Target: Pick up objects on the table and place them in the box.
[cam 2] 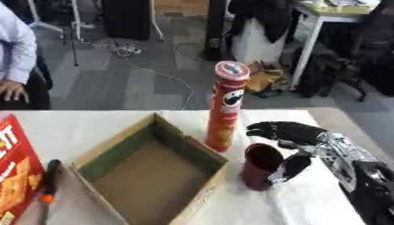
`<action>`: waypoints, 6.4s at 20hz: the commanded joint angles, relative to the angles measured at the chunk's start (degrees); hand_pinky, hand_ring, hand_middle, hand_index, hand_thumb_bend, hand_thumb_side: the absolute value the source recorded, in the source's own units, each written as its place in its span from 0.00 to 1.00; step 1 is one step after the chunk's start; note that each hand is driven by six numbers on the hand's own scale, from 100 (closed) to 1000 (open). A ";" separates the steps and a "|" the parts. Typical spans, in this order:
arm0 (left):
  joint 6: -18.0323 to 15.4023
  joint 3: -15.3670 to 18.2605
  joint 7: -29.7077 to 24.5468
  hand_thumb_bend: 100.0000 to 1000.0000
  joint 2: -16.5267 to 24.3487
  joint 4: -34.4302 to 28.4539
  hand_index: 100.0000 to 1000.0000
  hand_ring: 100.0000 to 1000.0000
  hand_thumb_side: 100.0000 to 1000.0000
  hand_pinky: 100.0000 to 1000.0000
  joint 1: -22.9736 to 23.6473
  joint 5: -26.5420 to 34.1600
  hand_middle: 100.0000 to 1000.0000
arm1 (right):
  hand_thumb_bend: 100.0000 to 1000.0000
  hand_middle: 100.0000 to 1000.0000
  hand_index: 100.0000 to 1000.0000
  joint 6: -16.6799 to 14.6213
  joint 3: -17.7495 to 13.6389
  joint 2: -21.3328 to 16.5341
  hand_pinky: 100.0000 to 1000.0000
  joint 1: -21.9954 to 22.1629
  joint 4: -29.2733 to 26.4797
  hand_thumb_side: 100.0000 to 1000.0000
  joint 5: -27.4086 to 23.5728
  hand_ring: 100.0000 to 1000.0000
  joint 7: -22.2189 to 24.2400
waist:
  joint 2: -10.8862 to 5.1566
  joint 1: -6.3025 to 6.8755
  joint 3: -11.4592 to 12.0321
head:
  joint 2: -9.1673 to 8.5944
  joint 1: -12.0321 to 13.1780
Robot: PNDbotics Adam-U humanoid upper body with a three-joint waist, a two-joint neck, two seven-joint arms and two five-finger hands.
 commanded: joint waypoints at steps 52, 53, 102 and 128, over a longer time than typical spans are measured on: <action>0.78 0.85 -0.07 0.00 0.57 -0.84 0.73 0.88 1.00 0.97 -0.94 -0.19 0.76 | 0.60 0.88 0.87 -0.79 -0.43 -2.92 0.56 -0.82 1.61 0.58 2.93 0.79 2.51 | -0.01 -0.57 0.41 | -1.22 -0.56; 0.79 0.87 -0.04 0.00 0.57 -0.84 0.73 0.88 1.00 0.97 -0.96 -0.20 0.76 | 0.59 0.88 0.87 -0.71 -0.43 -2.96 0.56 -0.78 1.62 0.58 3.17 0.79 2.62 | 0.02 -0.57 0.43 | -1.21 -0.58; 1.45 1.11 0.71 0.00 0.71 -0.84 0.73 0.86 1.00 0.97 0.05 -0.80 0.75 | 0.29 0.57 0.61 -1.14 0.20 -5.15 0.43 -1.81 -2.90 0.59 -2.95 0.46 4.48 | -1.78 -1.79 -0.77 | -0.52 -0.06; 1.62 1.24 0.65 0.00 0.90 -0.84 0.73 0.86 1.00 0.96 0.80 -0.83 0.75 | 0.15 0.46 0.49 -1.27 0.68 -6.04 0.40 -2.89 -3.61 0.63 -4.72 0.39 5.49 | -3.10 -2.53 -1.88 | 0.73 0.06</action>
